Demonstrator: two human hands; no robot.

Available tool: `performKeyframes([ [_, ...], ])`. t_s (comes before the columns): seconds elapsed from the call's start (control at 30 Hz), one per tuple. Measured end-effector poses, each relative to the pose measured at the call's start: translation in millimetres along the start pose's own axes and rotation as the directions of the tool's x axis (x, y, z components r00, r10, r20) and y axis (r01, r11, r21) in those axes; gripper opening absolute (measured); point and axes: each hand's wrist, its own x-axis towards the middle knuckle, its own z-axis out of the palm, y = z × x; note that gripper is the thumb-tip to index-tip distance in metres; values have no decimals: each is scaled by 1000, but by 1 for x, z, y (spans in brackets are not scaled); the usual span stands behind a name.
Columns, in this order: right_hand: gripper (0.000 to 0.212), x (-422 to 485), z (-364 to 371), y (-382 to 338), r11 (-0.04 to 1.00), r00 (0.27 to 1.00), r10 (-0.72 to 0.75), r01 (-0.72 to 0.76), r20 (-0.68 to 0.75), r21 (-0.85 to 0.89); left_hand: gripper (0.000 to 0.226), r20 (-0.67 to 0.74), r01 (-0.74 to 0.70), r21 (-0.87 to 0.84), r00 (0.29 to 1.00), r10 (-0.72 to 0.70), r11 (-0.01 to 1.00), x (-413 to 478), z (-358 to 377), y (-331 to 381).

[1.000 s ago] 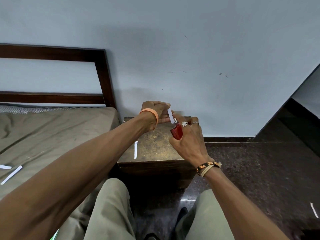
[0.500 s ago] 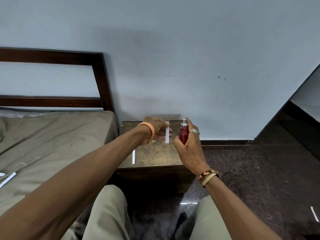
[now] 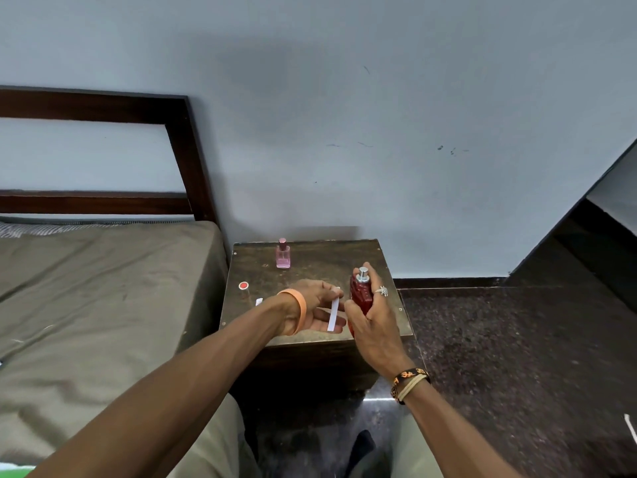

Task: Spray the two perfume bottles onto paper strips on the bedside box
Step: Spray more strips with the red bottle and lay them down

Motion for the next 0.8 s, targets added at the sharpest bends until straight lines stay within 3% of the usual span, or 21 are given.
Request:
performKeyframes([
  [0.3, 67, 25, 8, 46, 992, 994, 111, -110, 18, -67, 9, -1, 78, -120, 997, -79, 990, 57, 5, -34],
  [0.5, 60, 55, -5, 74, 987, 993, 108, -113, -50, -118, 17, -150, -1, -131, 989, -18, 991, 99, 7, -29],
  [0.8, 57, 103, -31, 105, 974, 971, 168, -190, -170, -126, 15, -146, -70, -121, 988, 52, 990, 152, 43, -10],
])
